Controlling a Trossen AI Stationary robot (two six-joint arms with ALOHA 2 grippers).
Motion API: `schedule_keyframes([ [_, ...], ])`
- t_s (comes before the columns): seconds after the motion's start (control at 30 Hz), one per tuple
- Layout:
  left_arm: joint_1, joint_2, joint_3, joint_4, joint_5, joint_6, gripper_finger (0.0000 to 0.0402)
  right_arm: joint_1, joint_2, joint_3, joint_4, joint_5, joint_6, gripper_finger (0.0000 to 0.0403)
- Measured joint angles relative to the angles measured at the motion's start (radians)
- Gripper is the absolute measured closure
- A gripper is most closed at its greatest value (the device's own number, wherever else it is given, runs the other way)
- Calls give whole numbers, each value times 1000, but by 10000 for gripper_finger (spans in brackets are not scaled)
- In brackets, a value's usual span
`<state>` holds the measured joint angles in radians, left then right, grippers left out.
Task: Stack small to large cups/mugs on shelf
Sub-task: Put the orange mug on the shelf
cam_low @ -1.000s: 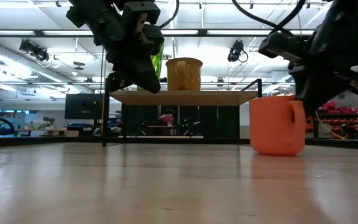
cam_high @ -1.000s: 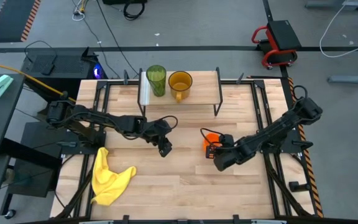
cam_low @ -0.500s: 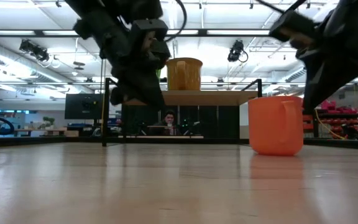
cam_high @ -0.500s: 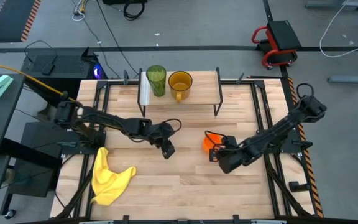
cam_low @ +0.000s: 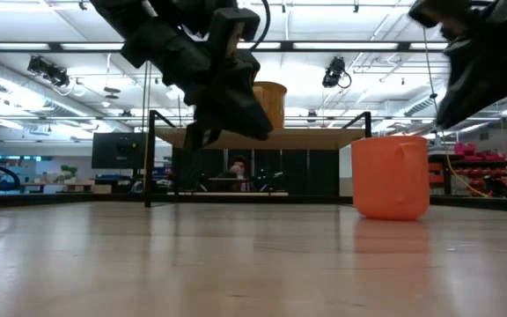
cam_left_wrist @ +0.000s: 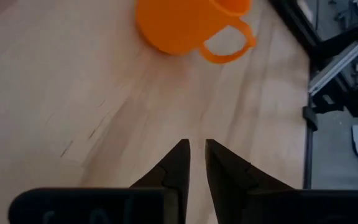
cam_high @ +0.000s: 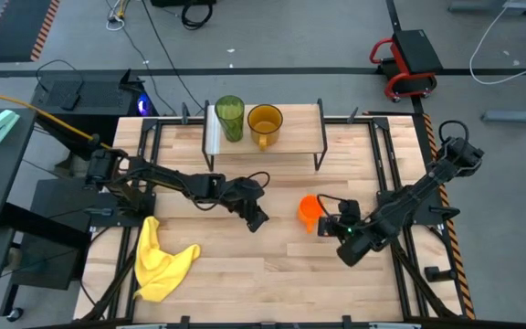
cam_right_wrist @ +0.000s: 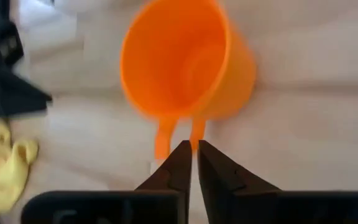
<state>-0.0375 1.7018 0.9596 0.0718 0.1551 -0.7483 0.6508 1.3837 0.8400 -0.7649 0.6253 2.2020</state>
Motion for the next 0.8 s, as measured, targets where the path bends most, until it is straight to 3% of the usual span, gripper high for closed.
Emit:
schedule_keyframes([
  [0.37, 20, 1, 0, 33, 0, -9, 322, -132, -1, 0, -56, 29, -26, 320],
  [0.8, 5, 1, 0, 28, 0, -2, 320, -131, -56, 0, -88, 61, -63, 347],
])
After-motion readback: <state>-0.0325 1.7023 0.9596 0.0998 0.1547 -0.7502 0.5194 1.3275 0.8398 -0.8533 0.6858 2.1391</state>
